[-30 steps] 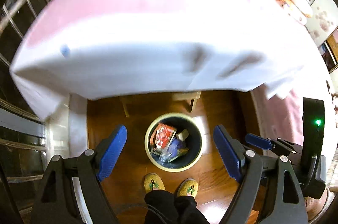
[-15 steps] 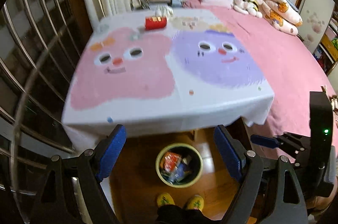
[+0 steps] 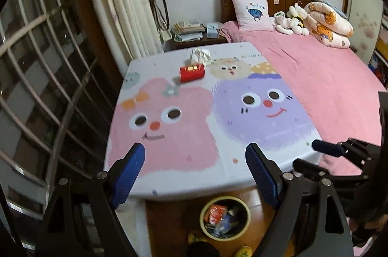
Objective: Collect trash
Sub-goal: 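Grasp the red envelope with the left tool while the right tool grasps the white tissue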
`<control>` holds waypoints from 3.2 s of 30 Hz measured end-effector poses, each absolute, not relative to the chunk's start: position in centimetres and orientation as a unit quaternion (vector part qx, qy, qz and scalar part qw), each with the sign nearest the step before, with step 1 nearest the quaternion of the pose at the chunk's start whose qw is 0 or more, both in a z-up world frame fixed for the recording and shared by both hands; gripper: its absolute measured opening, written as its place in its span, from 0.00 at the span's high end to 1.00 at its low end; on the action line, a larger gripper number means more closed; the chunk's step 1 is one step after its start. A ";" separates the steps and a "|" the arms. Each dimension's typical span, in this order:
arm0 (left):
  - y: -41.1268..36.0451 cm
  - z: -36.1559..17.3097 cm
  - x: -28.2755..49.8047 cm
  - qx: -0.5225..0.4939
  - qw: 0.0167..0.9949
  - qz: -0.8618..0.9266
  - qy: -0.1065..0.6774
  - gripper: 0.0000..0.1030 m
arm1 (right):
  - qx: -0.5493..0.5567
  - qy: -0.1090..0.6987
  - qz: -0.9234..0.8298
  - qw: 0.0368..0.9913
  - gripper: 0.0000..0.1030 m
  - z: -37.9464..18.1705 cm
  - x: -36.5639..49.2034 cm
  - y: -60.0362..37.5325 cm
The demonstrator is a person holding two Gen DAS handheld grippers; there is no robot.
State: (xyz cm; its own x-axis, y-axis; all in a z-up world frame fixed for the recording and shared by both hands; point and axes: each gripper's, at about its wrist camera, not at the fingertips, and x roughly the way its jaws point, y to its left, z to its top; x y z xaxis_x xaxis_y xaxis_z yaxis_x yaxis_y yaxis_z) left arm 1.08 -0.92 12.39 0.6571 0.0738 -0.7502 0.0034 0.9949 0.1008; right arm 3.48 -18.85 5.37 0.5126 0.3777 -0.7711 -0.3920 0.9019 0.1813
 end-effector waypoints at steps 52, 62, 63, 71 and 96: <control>1.6 -9.9 44.9 0.209 0.753 -0.270 0.563 0.88 | 0.173 0.525 0.036 0.833 0.49 -6.6 38.8 -12.0; 7.4 -7.1 44.8 0.099 0.788 -0.222 0.565 0.89 | 0.141 0.510 0.067 0.846 0.49 -5.2 44.6 -8.5; 8.2 -6.9 45.1 0.085 0.793 -0.208 0.567 0.89 | 0.137 0.509 0.071 0.847 0.49 -5.2 45.3 -8.1; 12.2 -6.6 45.3 0.029 0.807 -0.151 0.570 0.89 | 0.100 0.523 0.081 0.843 0.29 -6.3 51.7 -5.5; 12.4 -5.9 43.4 -0.002 0.808 -0.159 0.567 0.89 | 0.045 0.561 0.099 0.820 0.53 -7.5 49.9 -4.4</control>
State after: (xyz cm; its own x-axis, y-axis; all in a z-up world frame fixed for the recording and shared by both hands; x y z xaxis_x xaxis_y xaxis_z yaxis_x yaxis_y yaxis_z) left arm 43.37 12.39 -5.91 0.3063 -0.2582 -0.9162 0.2543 0.9497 -0.1826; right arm 49.92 -4.42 -7.50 0.3502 0.2133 -0.9121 -0.1116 0.9763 0.1855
